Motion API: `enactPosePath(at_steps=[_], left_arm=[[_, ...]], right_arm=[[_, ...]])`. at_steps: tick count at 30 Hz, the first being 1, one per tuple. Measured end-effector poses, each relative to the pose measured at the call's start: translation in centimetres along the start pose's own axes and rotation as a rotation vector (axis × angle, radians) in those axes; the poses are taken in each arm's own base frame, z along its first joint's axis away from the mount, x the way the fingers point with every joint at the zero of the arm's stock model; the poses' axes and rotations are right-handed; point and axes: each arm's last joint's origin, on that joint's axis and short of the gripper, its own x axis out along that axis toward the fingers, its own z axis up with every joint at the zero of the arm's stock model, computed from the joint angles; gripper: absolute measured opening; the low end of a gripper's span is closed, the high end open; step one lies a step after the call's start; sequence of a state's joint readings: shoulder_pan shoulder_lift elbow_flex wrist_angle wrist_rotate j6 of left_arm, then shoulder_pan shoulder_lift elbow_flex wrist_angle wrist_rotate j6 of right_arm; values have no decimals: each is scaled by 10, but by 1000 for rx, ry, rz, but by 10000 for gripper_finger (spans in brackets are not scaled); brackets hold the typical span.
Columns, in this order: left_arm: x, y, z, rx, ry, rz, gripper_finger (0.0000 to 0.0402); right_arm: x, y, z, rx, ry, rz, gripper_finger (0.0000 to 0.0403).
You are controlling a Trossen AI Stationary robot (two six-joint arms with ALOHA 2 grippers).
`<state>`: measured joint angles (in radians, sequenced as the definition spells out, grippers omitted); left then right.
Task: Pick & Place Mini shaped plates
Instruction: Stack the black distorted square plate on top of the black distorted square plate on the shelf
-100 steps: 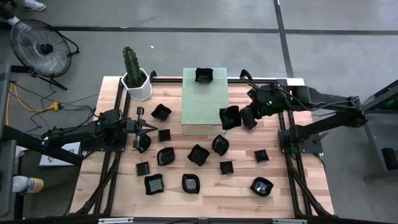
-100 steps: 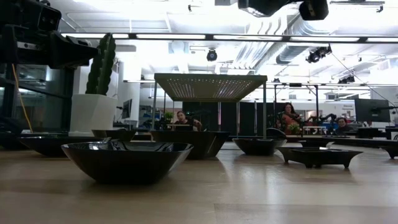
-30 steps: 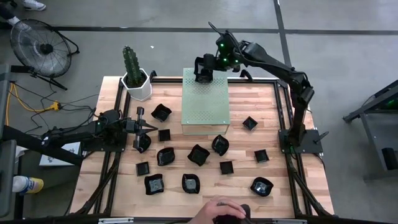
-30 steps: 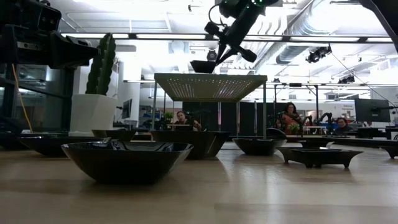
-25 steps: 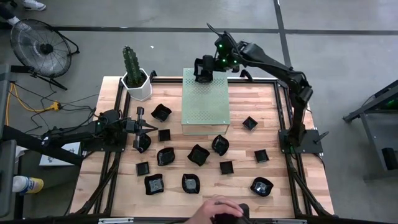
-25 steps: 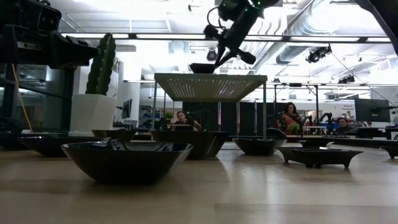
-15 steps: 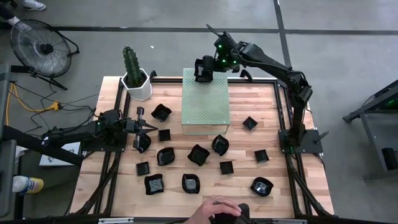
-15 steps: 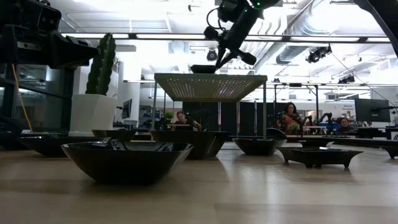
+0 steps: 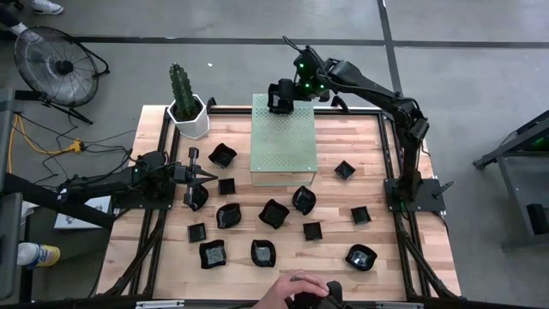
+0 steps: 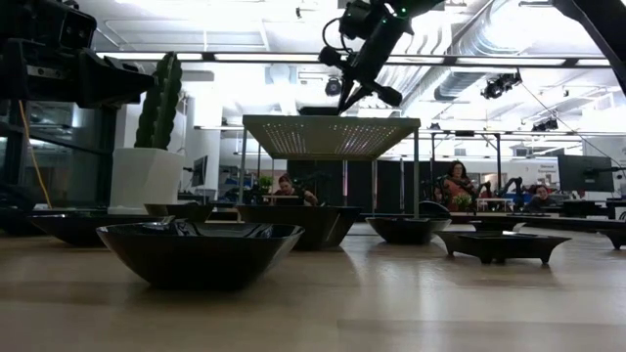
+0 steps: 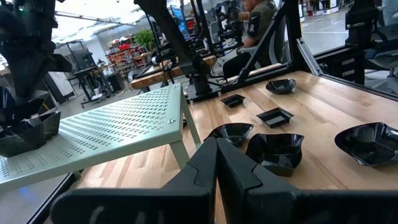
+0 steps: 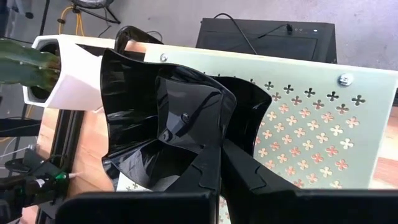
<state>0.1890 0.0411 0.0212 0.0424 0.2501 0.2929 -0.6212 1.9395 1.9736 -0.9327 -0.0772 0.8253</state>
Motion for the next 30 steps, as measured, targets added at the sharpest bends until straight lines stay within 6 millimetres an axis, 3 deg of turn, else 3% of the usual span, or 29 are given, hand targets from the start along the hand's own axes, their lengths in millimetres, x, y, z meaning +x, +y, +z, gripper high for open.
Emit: enactPosePath(at_steps=[30], left_arm=[[0, 0, 0, 0, 0, 0, 3]], right_arm=[[7, -3, -3, -21, 19, -7, 0]])
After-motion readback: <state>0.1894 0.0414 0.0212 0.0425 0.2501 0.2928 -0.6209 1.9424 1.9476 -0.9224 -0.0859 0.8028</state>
